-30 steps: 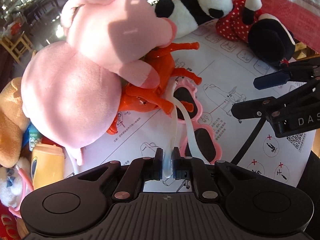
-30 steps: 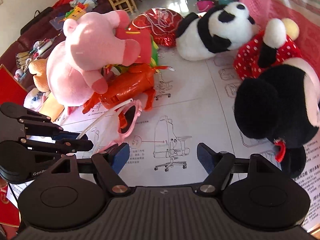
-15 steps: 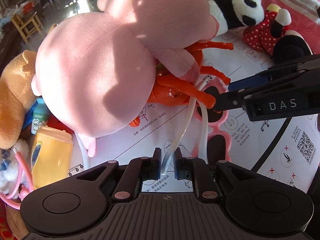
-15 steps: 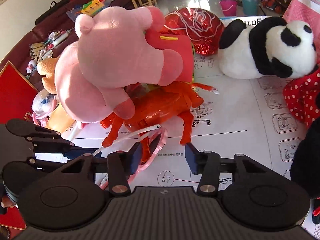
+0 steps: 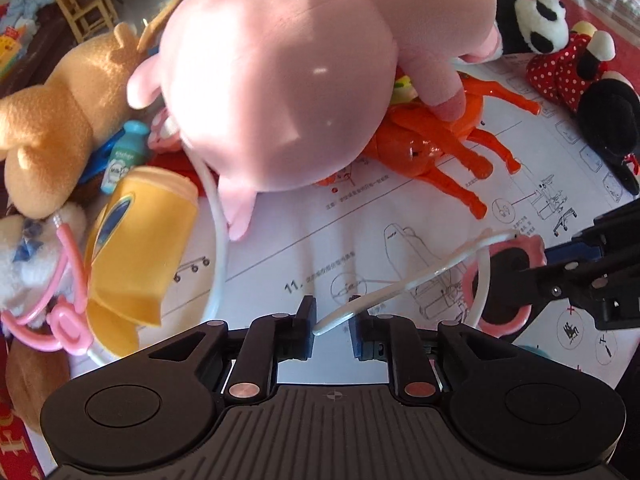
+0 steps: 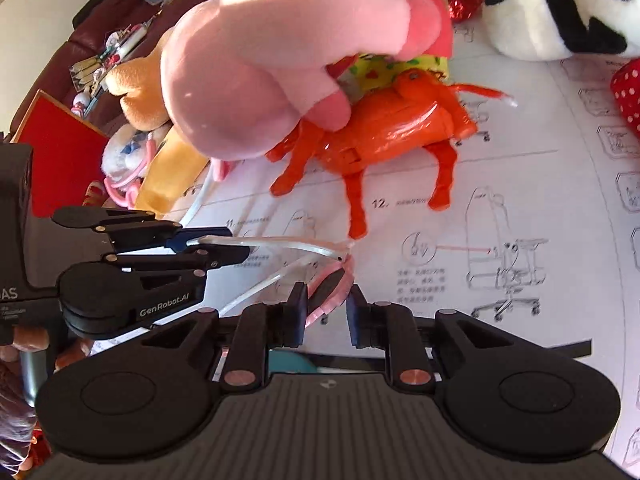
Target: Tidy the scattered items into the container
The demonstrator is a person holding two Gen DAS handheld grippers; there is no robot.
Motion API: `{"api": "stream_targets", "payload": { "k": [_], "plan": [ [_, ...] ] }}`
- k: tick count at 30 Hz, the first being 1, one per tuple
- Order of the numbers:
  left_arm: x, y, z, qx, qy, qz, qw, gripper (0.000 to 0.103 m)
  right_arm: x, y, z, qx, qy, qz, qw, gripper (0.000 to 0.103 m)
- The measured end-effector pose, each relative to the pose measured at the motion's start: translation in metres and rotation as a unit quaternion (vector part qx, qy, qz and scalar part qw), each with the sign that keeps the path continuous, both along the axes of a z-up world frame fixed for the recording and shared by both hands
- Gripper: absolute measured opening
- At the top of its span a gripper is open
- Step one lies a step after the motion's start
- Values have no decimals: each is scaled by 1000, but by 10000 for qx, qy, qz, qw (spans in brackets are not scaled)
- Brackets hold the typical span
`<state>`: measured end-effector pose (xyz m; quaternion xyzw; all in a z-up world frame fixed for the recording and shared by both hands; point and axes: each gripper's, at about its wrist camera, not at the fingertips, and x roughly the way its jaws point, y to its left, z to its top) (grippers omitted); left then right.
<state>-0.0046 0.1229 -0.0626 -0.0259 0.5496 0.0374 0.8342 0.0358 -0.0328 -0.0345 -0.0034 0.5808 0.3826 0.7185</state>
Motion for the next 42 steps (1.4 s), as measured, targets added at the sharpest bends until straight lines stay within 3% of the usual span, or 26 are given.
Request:
{"api": "stream_targets", "payload": {
  "k": [3, 5, 10, 16, 20, 24, 26, 27, 28, 34, 36, 37, 42],
  "plan": [
    [-19, 11, 2, -61, -51, 297, 9995, 36, -15, 9, 2, -43, 164, 242, 9996, 23],
    [-28, 20, 3, 12, -96, 563, 9984, 36, -23, 17, 1, -160, 204, 336, 9991, 23],
    [-52, 48, 16, 1, -307, 1044, 9941, 54, -30, 29, 1, -486, 162, 232, 9984, 23],
    [-84, 55, 39, -261, -581, 929, 9936, 74, -32, 43, 4, -760, 61, 102, 9970, 23],
    [-99, 22, 54, -470, -797, 313, 9952, 75, -35, 52, 4, -956, -85, 80, 9954, 23],
    [-111, -25, 52, -490, -843, -448, 9942, 73, -38, 60, 3, -1119, -180, 60, 9935, 23],
    [-108, -38, 45, -600, -724, -617, 9937, 57, -38, 62, 4, -1164, -197, 26, 9930, 23],
    [-106, -41, 40, -698, -604, -665, 9935, 37, -38, 62, 5, -1175, -202, 13, 9929, 23],
    [-103, -43, 35, -775, -488, -682, 9935, 30, -38, 63, 5, -1183, -204, 0, 9928, 23],
    [-90, -40, 11, -524, -150, -360, 9979, 32, -41, 70, 2, -1202, -175, 9, 9926, 23],
    [-86, -33, 6, -517, -92, -164, 9985, 32, -41, 69, 2, -1205, -143, 33, 9926, 23],
    [-85, -30, 5, -497, -76, -64, 9987, 24, -41, 68, 2, -1188, -118, 35, 9928, 24],
    [-79, -6, 5, -439, -70, 600, 9972, 26, -40, 65, 0, -1176, -120, 76, 9930, 28]
  ]
}}
